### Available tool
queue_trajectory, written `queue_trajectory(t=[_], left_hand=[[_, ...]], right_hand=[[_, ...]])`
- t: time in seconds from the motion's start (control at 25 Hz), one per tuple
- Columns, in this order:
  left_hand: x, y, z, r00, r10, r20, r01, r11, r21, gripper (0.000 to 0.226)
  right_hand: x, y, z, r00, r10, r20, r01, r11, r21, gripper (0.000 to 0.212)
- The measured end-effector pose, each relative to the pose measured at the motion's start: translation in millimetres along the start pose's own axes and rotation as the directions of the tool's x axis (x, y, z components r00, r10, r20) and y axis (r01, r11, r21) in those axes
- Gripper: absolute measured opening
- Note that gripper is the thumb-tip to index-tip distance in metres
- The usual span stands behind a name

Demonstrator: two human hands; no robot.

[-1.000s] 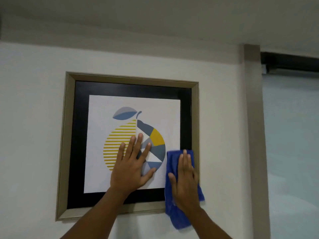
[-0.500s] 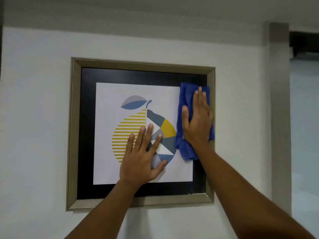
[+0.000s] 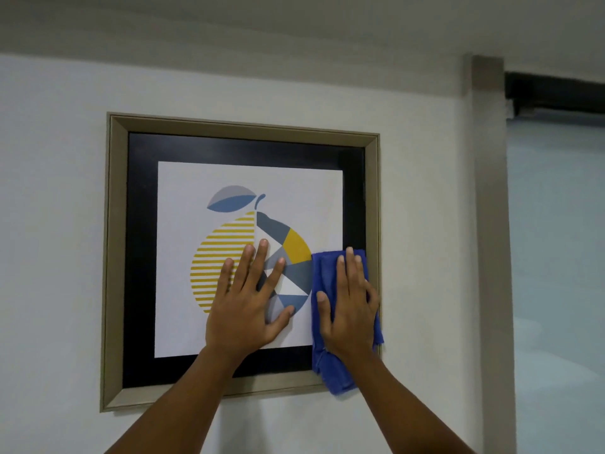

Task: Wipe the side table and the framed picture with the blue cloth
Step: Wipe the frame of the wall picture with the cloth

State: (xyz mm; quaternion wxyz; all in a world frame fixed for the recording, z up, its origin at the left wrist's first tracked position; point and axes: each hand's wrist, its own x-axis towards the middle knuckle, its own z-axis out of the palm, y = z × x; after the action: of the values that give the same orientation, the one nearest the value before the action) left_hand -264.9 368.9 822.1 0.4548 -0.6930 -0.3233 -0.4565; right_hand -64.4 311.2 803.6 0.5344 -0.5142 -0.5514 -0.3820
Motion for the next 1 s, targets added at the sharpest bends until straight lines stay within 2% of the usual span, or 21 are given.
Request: queue_trajectory(t=[0.28, 0.4, 0.48, 0.6, 0.72, 0.84, 0.92, 1.0], left_hand=[[0.4, 0.8, 4.1, 1.0, -0.003, -0.016, 0.003, 1.0, -0.003, 0.085], [0.1, 1.1, 6.5, 0.999, -0.006, -0.032, 0.005, 1.0, -0.019, 0.084], [-0.9, 1.7, 7.2, 0.999, 0.0, -0.041, 0.0, 1.0, -0.017, 0.084], [0.1, 1.5, 3.2, 0.999, 0.005, -0.042, -0.005, 1.0, -0.009, 0.082], [-0.4, 2.6, 0.9, 1.0, -0.002, -0.026, 0.002, 1.0, -0.005, 0.083], [0.5, 2.8, 1.0, 1.0, 0.0, -0.01, 0.0, 1.0, -0.01, 0.084], [0.9, 2.3, 1.0, 1.0, -0.001, -0.008, 0.001, 1.0, -0.007, 0.084], [0.1, 2.0, 1.3, 1.0, -0.002, -0.012, 0.002, 1.0, -0.005, 0.084]], right_hand=[[153.6, -17.5, -12.5, 0.995, 0.01, -0.103, -0.015, 0.999, -0.052, 0.064], [180.7, -18.8, -16.3, 0.992, -0.008, -0.126, 0.003, 0.999, -0.039, 0.065], [162.2, -16.5, -14.6, 0.989, -0.008, -0.146, 0.007, 1.0, -0.002, 0.066], [79.6, -13.9, -7.8, 0.994, 0.035, -0.106, -0.033, 0.999, 0.023, 0.069], [-22.8, -4.8, -5.8, 0.996, 0.079, 0.049, -0.081, 0.996, 0.027, 0.071], [-86.8, 1.2, -11.7, 0.979, 0.123, 0.16, -0.119, 0.992, -0.034, 0.075], [-104.4, 1.6, -18.3, 0.97, 0.157, 0.184, -0.152, 0.987, -0.044, 0.076], [-117.2, 0.7, -23.7, 0.978, 0.158, 0.137, -0.152, 0.987, -0.053, 0.07]])
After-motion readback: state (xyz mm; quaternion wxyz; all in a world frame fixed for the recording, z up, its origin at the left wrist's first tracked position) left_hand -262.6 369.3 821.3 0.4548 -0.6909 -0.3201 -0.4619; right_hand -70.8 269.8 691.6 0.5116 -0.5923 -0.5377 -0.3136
